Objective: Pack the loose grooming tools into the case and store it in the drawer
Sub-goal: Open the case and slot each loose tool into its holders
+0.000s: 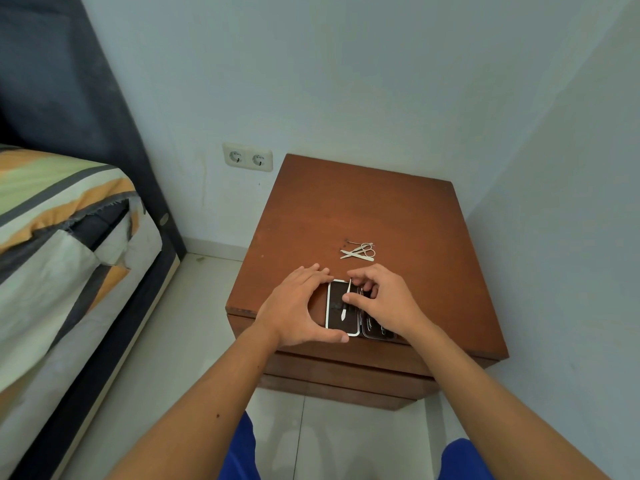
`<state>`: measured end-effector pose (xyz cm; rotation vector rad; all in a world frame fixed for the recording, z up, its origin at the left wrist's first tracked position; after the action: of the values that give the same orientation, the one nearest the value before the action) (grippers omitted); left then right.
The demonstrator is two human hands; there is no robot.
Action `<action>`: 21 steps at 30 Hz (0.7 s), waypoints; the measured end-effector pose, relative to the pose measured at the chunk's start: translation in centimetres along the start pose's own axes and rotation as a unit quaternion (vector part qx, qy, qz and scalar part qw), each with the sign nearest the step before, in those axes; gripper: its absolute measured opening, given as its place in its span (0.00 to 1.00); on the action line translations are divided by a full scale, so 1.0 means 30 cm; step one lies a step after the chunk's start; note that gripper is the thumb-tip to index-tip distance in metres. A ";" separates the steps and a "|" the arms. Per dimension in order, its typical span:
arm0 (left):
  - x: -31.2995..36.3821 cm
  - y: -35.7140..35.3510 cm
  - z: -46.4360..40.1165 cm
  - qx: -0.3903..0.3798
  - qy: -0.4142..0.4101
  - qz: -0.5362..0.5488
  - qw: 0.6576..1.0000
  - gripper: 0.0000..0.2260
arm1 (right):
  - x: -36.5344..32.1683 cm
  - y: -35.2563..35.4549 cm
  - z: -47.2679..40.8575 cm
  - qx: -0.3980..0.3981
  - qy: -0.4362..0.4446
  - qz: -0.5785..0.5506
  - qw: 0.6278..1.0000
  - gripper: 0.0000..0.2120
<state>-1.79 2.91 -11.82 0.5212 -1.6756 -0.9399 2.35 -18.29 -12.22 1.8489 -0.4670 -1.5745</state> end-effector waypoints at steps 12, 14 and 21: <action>0.004 -0.002 0.000 -0.010 0.011 -0.005 1.000 0.50 | -0.001 0.008 0.025 -0.093 0.020 0.052 0.994 0.37; -0.002 -0.005 0.000 -0.007 0.008 -0.008 1.000 0.50 | 0.008 0.006 0.027 -0.101 0.023 0.054 0.993 0.37; -0.005 -0.008 -0.002 -0.015 0.003 -0.009 1.000 0.50 | -0.002 0.022 0.041 -0.096 0.016 0.020 0.995 0.31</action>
<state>-1.71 2.86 -12.08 0.5196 -1.6524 -0.9745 1.24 -19.04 -11.79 1.7057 -0.3233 -1.5052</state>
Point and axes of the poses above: each hand's wrist, its own z-axis away from the middle knuckle, its own y-axis out of the back of the hand, x = y × z, the point moved 2 cm from there along -z, towards the middle knuckle
